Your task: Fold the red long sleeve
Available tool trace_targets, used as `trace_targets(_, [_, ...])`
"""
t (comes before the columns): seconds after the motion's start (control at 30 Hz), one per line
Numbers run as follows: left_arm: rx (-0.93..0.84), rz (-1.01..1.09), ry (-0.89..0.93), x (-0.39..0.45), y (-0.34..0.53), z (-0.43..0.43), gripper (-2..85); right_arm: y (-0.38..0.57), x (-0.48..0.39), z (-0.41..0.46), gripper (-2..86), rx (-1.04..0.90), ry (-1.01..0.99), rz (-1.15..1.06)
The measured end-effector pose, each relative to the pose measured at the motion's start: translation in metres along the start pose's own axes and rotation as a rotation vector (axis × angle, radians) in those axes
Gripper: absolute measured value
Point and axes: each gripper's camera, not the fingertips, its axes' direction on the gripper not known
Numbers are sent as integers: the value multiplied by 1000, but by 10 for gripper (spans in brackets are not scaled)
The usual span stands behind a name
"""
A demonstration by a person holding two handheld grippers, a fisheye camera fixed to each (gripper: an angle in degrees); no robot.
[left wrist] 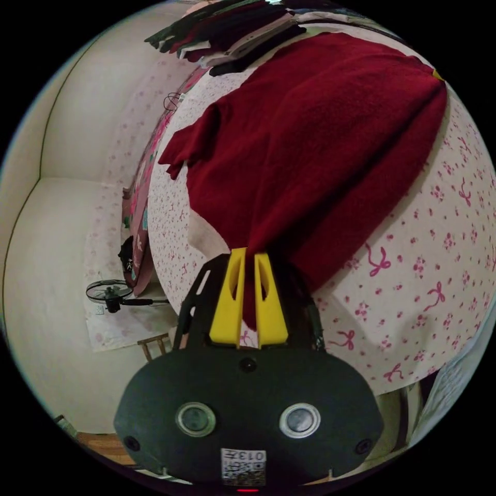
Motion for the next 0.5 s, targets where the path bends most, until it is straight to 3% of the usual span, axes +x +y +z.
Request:
trace_targets(0.1, [75, -128, -31, -18, 31, -13, 0, 0, -6, -24, 10, 63, 89, 3])
trace_targets(0.27, [144, -417, 32, -46, 43, -25, -2, -15, -63, -21, 5, 75, 299, -200])
trace_targets(0.43, [175, -355, 114, -33, 1, -17, -3, -53, -104, 25, 1, 4, 350, -296])
trace_targets(0.5, [60, -236, 131, -20, -19, 8, -3, -64, -106, 42, 0, -61, 388, -305])
